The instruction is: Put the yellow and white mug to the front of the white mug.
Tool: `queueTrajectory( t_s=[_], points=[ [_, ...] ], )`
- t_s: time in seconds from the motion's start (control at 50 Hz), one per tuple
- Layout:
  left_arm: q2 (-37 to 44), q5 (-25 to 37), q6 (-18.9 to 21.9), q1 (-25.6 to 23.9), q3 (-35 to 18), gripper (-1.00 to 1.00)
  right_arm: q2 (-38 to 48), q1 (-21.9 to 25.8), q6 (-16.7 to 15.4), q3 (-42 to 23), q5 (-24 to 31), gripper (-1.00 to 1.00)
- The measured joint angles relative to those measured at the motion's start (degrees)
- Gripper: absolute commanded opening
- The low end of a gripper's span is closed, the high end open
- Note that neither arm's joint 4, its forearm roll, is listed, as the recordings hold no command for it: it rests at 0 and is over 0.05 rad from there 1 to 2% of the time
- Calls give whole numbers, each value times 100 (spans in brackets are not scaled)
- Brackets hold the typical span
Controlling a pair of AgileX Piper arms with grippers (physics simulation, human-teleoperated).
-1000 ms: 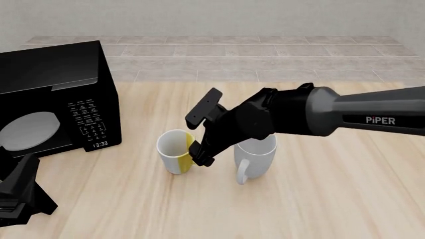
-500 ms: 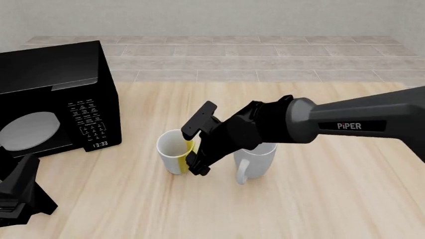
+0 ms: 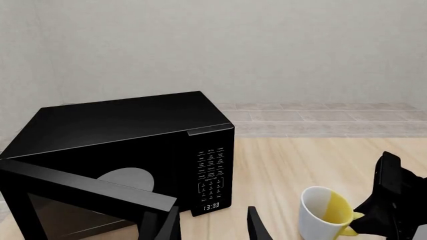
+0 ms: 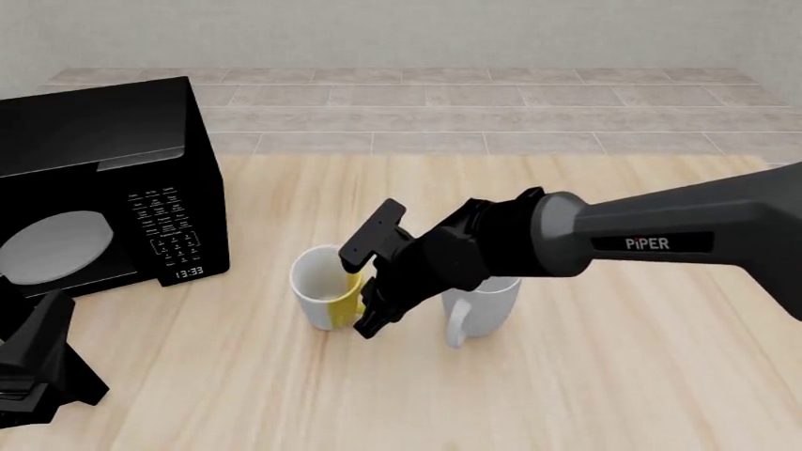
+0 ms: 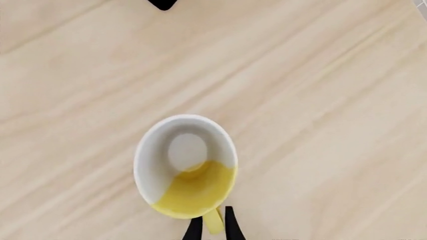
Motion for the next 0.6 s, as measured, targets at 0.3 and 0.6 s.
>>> queueTrajectory(
  t_s=[0.3, 0.6],
  points=[
    [0, 0, 0, 0, 0, 100, -304, -87, -115, -70, 136, -100],
    [0, 0, 0, 0, 0, 100, -795, -300, -260, -387, 438, -100]
  ],
)
